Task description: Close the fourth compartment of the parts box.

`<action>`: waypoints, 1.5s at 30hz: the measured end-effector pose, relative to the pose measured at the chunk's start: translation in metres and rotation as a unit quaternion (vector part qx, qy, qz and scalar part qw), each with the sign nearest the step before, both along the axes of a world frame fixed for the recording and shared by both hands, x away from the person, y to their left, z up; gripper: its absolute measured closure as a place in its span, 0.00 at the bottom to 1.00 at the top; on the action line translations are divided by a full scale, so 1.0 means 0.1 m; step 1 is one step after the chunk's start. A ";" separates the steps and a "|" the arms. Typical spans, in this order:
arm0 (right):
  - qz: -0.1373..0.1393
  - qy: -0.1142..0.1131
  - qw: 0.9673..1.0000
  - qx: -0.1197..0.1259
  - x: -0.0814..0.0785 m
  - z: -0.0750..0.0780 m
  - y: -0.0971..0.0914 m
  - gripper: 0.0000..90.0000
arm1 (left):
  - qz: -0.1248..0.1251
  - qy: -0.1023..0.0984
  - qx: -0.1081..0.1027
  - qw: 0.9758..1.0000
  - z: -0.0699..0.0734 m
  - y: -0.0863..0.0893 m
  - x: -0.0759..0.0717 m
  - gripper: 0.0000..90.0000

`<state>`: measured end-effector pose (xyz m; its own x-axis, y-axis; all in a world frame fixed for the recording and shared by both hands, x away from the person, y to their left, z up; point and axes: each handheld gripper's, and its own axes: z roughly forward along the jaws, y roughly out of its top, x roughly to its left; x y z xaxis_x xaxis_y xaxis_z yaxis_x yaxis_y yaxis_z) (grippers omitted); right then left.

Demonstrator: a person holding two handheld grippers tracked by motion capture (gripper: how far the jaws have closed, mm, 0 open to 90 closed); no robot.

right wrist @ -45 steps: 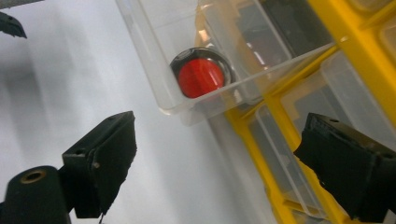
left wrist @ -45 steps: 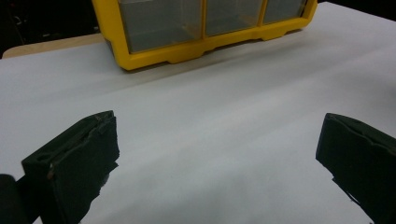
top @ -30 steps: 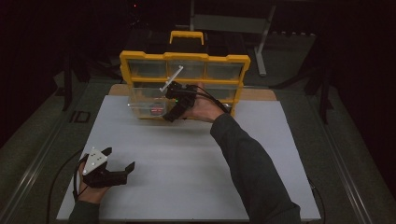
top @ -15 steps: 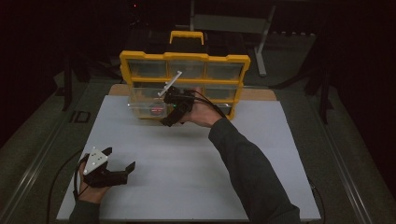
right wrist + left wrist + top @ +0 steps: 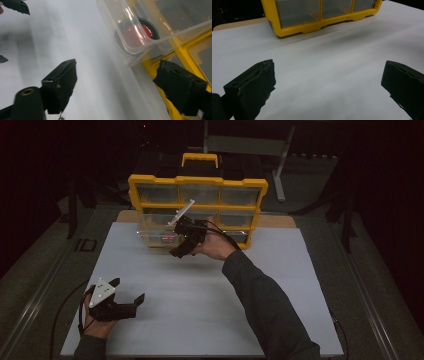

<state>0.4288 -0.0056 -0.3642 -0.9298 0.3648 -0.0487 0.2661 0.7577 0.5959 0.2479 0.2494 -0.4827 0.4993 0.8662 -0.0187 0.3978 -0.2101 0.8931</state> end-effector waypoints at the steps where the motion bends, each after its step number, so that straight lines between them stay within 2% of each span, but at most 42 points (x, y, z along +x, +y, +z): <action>1: 0.002 0.001 1.000 0.000 -0.01 0.00 0.00 0.28 | 0.000 0.000 0.000 1.000 0.00 0.00 0.00 0.00; 2: 0.003 0.000 1.000 -0.003 -0.02 0.00 0.00 0.34 | 0.000 0.001 0.001 1.000 0.00 0.00 0.00 0.00; 5: 0.005 0.001 1.000 0.000 -0.03 -0.01 -0.01 0.42 | 0.000 0.000 0.001 1.000 0.00 -0.01 0.00 0.00; 7: 0.007 0.001 1.000 0.000 -0.04 0.00 -0.02 0.52 | 0.000 0.001 0.001 1.000 0.00 -0.01 0.00 0.00; 8: 0.012 -0.003 1.000 0.004 -0.04 -0.01 -0.03 0.63 | 0.000 0.000 0.001 1.000 0.00 -0.01 0.00 0.00; 9: 0.013 -0.005 1.000 0.005 -0.04 -0.01 -0.03 0.68 | 0.000 0.000 0.000 1.000 0.00 -0.01 0.00 0.00; 10: 0.013 -0.005 1.000 0.005 -0.04 -0.01 -0.03 0.68 | 0.000 0.000 0.001 1.000 0.00 -0.01 0.00 0.00; 12: 0.014 -0.008 1.000 0.012 -0.04 -0.01 -0.04 0.79 | 0.000 0.000 0.001 1.000 0.00 -0.01 0.00 0.00; 13: 0.014 -0.008 1.000 0.012 -0.04 -0.01 -0.04 0.79 | 0.000 0.000 0.001 1.000 0.00 -0.01 0.00 0.00; 20: 0.011 -0.016 1.000 0.018 -0.03 -0.03 -0.01 0.98 | -0.001 0.000 0.001 1.000 0.00 -0.01 0.00 0.00; 32: 0.000 -0.013 1.000 0.024 0.03 -0.09 0.03 0.99 | 0.000 0.000 0.001 1.000 0.00 -0.01 0.00 0.00; 45: -0.003 0.018 0.999 0.047 0.11 -0.15 0.07 0.99 | 0.000 0.001 0.001 1.000 0.00 0.00 0.00 0.00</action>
